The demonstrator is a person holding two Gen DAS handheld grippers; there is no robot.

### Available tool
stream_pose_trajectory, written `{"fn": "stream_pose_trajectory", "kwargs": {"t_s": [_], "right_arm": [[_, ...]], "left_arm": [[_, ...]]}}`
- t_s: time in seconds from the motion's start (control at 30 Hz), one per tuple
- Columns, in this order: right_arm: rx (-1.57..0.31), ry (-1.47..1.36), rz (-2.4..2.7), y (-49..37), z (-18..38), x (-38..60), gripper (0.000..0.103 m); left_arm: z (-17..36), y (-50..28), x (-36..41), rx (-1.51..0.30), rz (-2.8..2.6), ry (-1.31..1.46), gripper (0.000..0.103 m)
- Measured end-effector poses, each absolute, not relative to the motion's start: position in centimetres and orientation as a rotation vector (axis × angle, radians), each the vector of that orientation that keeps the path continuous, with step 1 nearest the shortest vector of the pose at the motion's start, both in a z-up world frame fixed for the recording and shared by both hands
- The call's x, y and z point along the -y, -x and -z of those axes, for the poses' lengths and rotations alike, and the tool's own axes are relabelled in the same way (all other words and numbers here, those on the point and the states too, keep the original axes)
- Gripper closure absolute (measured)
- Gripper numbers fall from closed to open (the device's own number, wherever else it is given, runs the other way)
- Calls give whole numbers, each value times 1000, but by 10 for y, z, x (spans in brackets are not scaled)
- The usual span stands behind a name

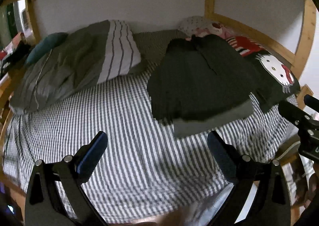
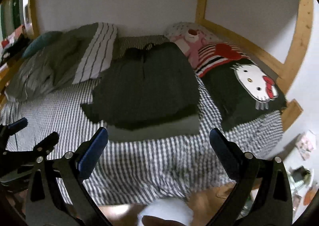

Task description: Fold large clothes

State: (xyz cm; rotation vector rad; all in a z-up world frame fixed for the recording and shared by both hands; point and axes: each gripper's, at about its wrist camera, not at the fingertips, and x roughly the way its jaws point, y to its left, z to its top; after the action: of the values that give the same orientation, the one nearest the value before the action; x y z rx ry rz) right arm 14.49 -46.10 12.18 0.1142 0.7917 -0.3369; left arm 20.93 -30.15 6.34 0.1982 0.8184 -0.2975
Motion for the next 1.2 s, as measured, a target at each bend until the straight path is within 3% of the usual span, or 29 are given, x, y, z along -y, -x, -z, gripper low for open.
{"fn": "stream_pose_trajectory", "kwargs": {"t_s": [0.53, 1.2], "right_arm": [[-821, -53, 273, -9, -125, 417, 3], [-798, -34, 252, 58, -132, 430, 3]], "left_arm": [[-60, -81, 282, -848, 319, -213, 5], [-60, -19, 303, -859, 328, -233, 5]]}}
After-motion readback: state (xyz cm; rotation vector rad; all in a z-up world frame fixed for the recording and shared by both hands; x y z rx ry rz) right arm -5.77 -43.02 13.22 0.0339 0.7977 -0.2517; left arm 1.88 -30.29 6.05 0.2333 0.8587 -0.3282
